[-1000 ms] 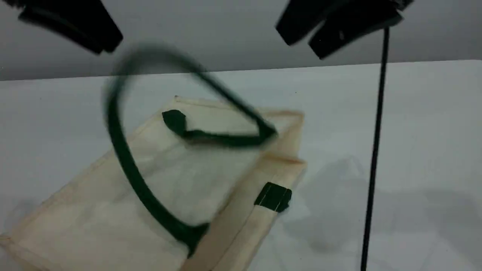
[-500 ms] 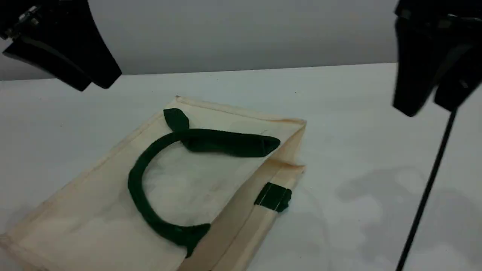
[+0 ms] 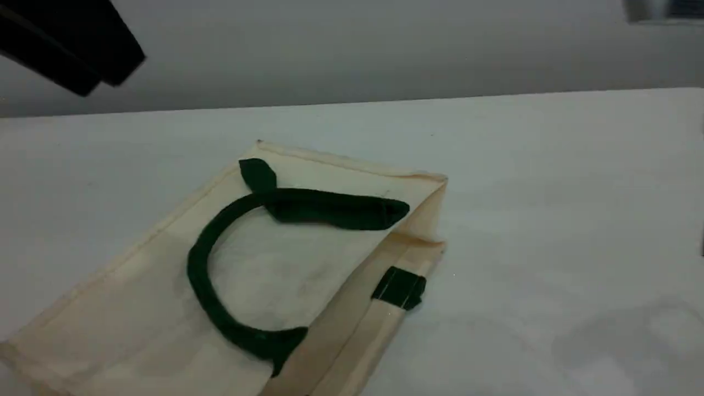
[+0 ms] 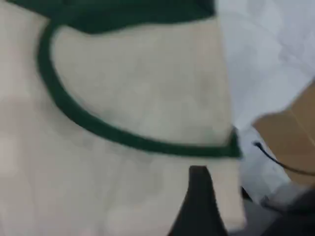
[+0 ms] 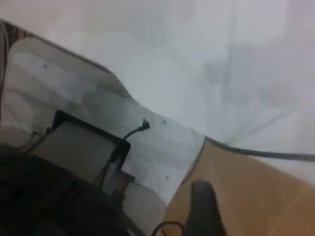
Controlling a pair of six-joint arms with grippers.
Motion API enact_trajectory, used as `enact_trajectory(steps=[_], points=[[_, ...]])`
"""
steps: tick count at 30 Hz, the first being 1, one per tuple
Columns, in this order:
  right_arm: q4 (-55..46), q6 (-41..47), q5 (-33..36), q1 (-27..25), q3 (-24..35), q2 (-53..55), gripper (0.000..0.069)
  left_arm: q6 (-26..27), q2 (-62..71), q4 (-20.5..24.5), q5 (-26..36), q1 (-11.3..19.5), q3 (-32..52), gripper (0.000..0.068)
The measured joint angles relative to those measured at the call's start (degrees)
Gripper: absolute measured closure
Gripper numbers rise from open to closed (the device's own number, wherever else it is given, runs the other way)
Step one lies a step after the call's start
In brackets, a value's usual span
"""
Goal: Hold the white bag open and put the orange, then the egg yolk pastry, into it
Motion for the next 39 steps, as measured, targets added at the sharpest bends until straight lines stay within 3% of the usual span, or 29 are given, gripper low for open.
enact_trajectory(steps=[4,13,21,27,32,39], points=[[0.0,3.5,0.2,0.0,2.2,-8.2,0.0232,-2.9,-2.9,0.2,3.9,0.0,1.2,0.0177],[-0.1,7.6,0.4,0.0,2.6,-31.5,0.0232,-5.9,-11.2,1.6,3.8,0.0,11.4,0.0177],[-3.2,8.6,0.6,0.0,2.6,-52.1,0.0232,-8.2,-25.0,1.2,-3.6,0.0,23.1,0.0177],[-5.3,8.7,0.4,0.0,2.6,-63.4,0.0232,-8.8,-37.8,1.7,-5.4,0.0,28.5,0.0177],[-6.2,9.2,0.1,0.0,4.5,-67.8,0.0232,-12.2,-48.9,7.2,-8.8,0.0,30.6,0.0177],[-7.8,9.2,-5.9,0.0,14.2,-68.6,0.0232,-21.1,-61.5,19.2,-10.3,0.0,32.0,0.0177]])
